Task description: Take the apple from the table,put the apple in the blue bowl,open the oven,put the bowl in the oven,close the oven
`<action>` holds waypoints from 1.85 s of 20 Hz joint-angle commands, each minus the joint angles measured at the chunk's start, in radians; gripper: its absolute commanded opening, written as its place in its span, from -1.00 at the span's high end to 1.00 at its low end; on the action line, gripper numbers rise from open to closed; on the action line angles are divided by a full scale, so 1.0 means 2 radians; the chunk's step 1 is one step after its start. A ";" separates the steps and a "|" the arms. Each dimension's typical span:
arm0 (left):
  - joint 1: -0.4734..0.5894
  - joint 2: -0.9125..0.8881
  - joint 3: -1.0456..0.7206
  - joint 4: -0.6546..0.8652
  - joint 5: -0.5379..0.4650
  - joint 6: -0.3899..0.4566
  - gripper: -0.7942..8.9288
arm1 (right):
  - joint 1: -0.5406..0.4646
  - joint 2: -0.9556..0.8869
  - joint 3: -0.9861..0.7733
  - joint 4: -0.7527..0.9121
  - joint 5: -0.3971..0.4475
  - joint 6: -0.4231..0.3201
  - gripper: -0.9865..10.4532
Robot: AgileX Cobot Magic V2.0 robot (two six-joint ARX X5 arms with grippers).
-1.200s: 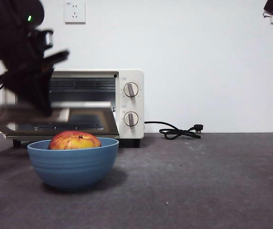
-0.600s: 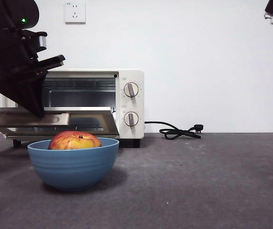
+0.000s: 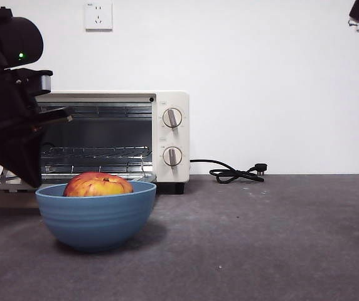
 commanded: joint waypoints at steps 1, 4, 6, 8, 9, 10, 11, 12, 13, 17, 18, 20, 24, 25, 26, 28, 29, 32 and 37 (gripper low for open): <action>0.000 -0.016 -0.005 -0.008 0.002 0.008 0.85 | 0.001 0.003 -0.006 0.006 0.001 0.003 0.85; -0.005 -0.067 -0.005 -0.035 0.004 0.015 0.85 | 0.001 0.021 -0.006 0.020 -0.008 0.004 0.83; -0.010 -0.114 -0.005 -0.067 0.004 0.022 0.85 | 0.001 0.048 -0.005 0.051 -0.037 0.004 0.83; -0.016 -0.161 -0.005 -0.100 0.004 0.027 0.85 | 0.000 0.093 0.005 0.078 -0.064 0.003 0.83; -0.020 -0.183 -0.005 -0.117 0.009 0.028 0.85 | 0.000 0.122 0.013 0.087 -0.072 0.003 0.83; -0.025 -0.204 -0.005 -0.136 0.014 0.029 0.85 | 0.000 0.153 0.026 0.088 -0.073 0.003 0.83; -0.031 -0.223 -0.005 -0.155 0.015 0.030 0.85 | 0.000 0.186 0.041 0.088 -0.073 -0.001 0.83; -0.038 -0.242 -0.005 -0.175 0.015 0.031 0.85 | 0.000 0.219 0.060 0.085 -0.073 -0.004 0.83; -0.046 -0.260 -0.005 -0.196 0.015 0.030 0.85 | -0.001 0.250 0.081 0.082 -0.073 -0.004 0.83; -0.080 -0.328 -0.005 -0.265 0.015 0.030 0.85 | -0.013 0.362 0.174 0.071 -0.100 -0.018 0.83; -0.087 -0.343 -0.005 -0.280 0.015 0.028 0.85 | -0.017 0.385 0.191 0.071 -0.104 -0.018 0.83; -0.096 -0.372 -0.005 -0.308 0.015 0.026 0.85 | -0.031 0.424 0.217 0.071 -0.105 -0.015 0.78; -0.099 -0.423 -0.005 -0.347 0.015 0.021 0.85 | -0.057 0.481 0.241 0.071 -0.133 -0.014 0.54; -0.099 -0.434 -0.005 -0.350 0.015 0.018 0.85 | -0.059 0.491 0.244 0.072 -0.130 -0.014 0.54; -0.099 -0.443 -0.005 -0.352 0.015 0.012 0.85 | -0.059 0.500 0.247 0.075 -0.123 -0.014 0.54; -0.099 -0.456 -0.005 -0.361 0.015 0.003 0.85 | -0.059 0.516 0.248 0.089 -0.122 -0.009 0.54; -0.099 -0.460 -0.005 -0.370 0.015 -0.001 0.85 | -0.059 0.525 0.248 0.092 -0.122 -0.007 0.54; -0.099 -0.463 -0.005 -0.386 0.015 -0.002 0.85 | -0.059 0.547 0.248 0.095 -0.124 -0.010 0.54; -0.099 -0.465 -0.005 -0.386 0.015 -0.003 0.85 | -0.059 0.573 0.248 0.110 -0.124 -0.009 0.53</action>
